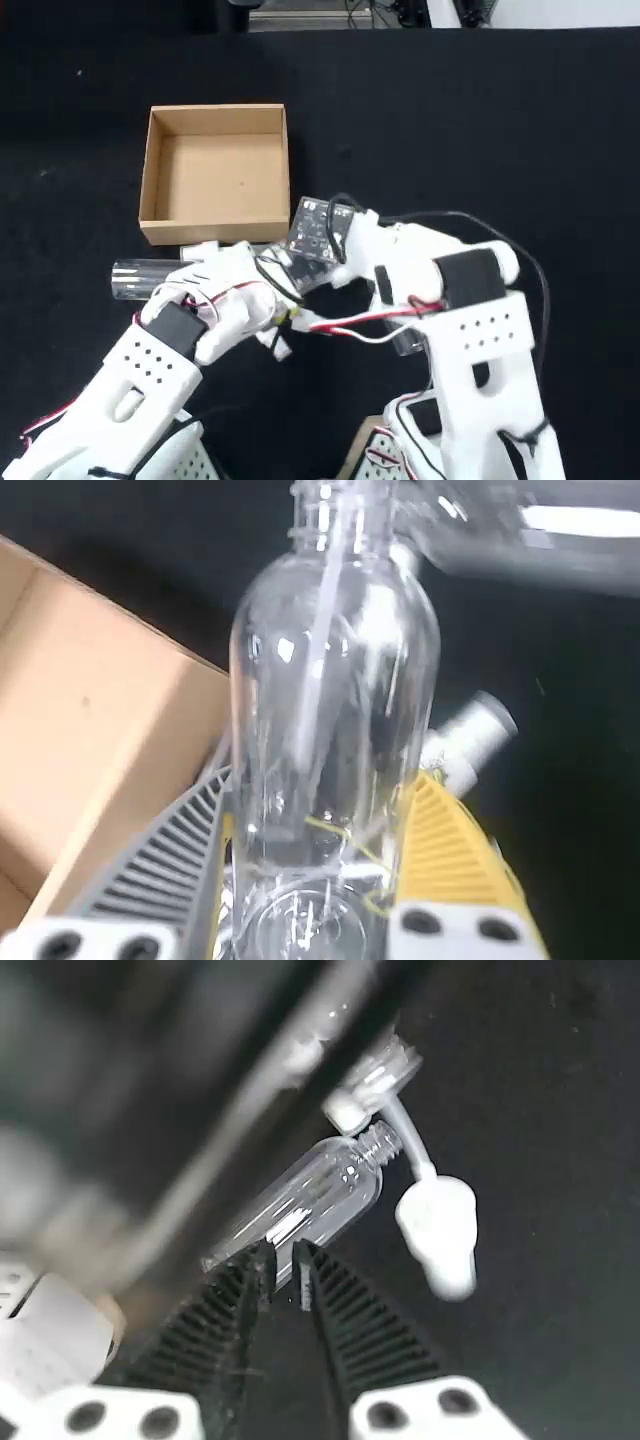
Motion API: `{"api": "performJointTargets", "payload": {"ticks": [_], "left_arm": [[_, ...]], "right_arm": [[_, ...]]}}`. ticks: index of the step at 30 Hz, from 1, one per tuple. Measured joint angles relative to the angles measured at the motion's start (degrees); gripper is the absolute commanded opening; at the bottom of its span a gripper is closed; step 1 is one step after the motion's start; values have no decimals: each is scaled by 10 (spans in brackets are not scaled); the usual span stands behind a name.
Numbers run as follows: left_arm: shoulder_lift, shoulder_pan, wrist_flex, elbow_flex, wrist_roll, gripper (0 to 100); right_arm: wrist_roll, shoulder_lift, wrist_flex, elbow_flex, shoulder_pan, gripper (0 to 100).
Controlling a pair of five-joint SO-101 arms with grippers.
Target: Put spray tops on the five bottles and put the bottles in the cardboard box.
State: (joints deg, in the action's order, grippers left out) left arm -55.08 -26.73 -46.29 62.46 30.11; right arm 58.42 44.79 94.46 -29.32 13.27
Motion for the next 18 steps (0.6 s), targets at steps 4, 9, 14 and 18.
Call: {"api": "performJointTargets", "payload": {"ticks": [4,9,14,18], "left_arm": [[0,2,74,45,-41,30],[0,3,158,102,-81,30],[0,3,187,118,-88,30],[-30,3,187,118,-88,30]], "right_arm": [[0,22,22,14,1,10],[0,30,26,87,-76,10],[-11,8,8,142,-218,11],[-47,-74,-3,166,-296,11]]}}
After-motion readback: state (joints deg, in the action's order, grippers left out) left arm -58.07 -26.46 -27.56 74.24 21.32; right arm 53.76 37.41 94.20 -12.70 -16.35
